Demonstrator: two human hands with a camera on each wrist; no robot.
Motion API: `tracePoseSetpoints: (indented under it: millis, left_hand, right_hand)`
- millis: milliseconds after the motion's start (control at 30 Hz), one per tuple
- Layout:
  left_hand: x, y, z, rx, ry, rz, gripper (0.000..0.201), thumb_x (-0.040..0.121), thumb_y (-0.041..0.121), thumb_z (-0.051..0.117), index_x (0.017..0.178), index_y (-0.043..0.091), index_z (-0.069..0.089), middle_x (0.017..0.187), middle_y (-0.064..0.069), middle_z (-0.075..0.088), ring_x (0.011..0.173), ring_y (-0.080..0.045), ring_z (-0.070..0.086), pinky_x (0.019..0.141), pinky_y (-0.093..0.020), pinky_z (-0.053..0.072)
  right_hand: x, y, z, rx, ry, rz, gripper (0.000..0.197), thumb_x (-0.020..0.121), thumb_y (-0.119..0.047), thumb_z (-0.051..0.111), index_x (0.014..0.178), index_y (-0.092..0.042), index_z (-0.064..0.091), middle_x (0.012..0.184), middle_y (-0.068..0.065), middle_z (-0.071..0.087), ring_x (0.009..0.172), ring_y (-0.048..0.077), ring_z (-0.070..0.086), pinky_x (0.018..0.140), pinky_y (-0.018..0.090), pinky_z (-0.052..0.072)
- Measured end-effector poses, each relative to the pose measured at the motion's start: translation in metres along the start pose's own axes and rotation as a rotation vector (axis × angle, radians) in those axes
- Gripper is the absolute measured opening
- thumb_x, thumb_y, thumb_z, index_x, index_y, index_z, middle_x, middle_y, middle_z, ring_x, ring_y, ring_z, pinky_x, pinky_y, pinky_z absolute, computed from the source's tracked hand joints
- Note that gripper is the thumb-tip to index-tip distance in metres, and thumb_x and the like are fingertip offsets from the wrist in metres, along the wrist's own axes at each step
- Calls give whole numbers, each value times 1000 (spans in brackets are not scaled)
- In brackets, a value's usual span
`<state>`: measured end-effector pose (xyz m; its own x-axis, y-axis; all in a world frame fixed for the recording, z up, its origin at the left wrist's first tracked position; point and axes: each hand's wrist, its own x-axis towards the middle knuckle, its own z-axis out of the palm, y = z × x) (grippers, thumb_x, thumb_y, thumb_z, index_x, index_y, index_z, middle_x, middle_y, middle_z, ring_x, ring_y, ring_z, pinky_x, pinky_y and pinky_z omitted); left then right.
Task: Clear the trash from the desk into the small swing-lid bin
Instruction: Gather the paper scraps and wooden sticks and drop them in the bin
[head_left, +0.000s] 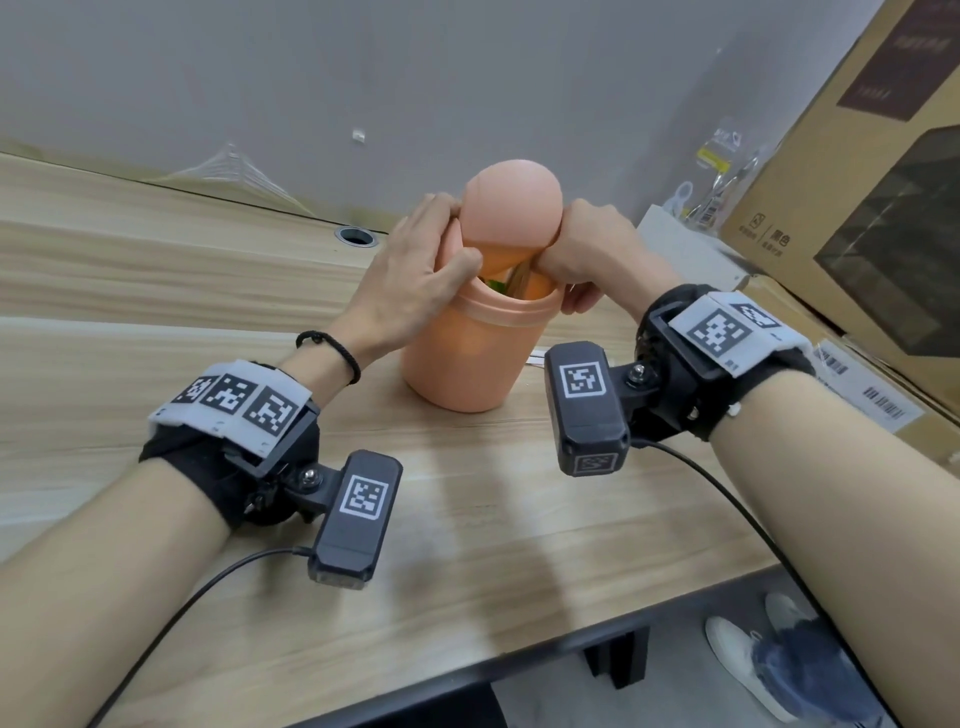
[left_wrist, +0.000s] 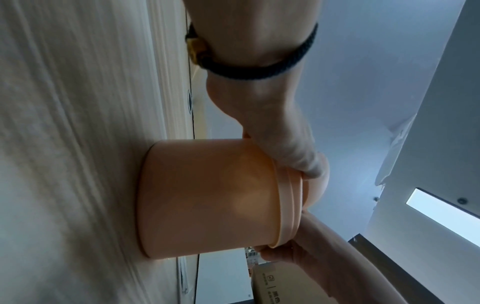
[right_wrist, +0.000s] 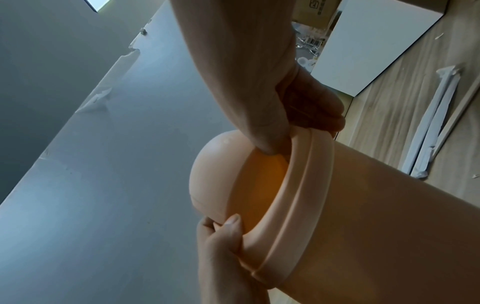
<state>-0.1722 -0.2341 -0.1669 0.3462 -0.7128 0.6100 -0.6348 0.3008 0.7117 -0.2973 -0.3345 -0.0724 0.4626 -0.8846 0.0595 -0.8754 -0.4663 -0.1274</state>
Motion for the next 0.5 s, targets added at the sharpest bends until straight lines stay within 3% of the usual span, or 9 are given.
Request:
tracePoseSetpoints:
  millis: [133,300,500]
  left_hand:
    - [-2,1,7,2,81,19,28,88,30,46,106,9,50,99,-2,49,93,-21,47,77,-33,37]
    - [-2,-1,10,-18,90,18,30,90,31,45,108,9,49,101,-5,49,93,-23,47,82,-38,39]
    - [-3,-1,9,-62,64,-3,37,89,38,44,113,12,48,104,-4,50,97,-21,47,87,-40,41]
  right_hand:
    - [-4,4,-1,55,-51,-37,18,80,-10,47,87,-7,63,72,8,71,50,22,71,57,36,62]
    - [-10,23,-3,257,-177,-115,28,92,-27,48,115,-11,53,95,7,68,68,23,74,65,38,63]
    - [-19,36,0,363,-172,-216,31,96,-36,51,120,-17,44,108,2,62,93,18,67,76,36,60]
